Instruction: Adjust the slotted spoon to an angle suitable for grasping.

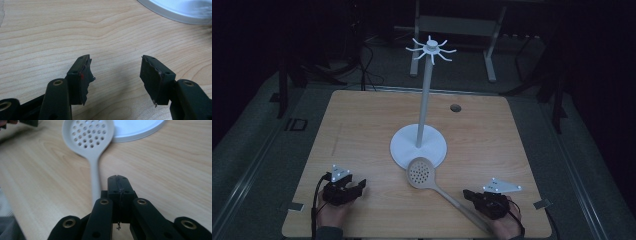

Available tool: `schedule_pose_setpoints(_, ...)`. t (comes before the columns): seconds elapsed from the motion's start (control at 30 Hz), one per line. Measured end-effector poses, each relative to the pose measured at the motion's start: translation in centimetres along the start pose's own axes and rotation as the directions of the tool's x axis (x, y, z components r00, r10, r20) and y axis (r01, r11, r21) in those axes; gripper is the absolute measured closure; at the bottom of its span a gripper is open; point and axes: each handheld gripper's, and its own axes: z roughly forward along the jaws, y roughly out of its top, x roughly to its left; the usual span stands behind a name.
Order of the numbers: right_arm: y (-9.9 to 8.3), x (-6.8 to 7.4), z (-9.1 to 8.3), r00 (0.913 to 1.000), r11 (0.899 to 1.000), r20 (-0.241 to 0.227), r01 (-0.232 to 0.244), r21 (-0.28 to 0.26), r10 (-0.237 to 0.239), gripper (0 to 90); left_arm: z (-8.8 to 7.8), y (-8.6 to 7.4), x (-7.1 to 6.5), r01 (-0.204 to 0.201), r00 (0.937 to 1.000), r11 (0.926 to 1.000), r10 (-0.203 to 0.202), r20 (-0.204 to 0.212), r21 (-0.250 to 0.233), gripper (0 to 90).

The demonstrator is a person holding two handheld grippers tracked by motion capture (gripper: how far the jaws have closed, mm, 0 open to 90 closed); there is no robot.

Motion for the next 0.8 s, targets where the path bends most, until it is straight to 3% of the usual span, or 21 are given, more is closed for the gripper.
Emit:
schedule_pose_setpoints(0.47, -1.1, 1.5, 0.9, 0.9959, 0.996, -0.072, 0.06, 0.073, -0.055, 90.0, 0.0, 0.0, 0.0, 0.004, 1.0, 1.0, -0.004, 0.0, -0.003, 42.1)
schedule_pose_setpoints(0.63, -1.6, 2.1, 1.2, 0.9916, 0.988, -0.098, 0.095, 0.119, -0.084, 90.0, -0.1, 0.0, 0.1, 0.004, 1.0, 1.0, -0.004, 0.001, -0.003, 42.1)
schedule_pose_setpoints(0.8, -2.0, 2.3, 1.5, 0.9869, 0.977, -0.087, 0.148, 0.151, -0.136, 90.0, -0.1, 0.0, 0.0, 0.003, 1.0, 1.0, -0.003, 0.001, -0.003, 42.1)
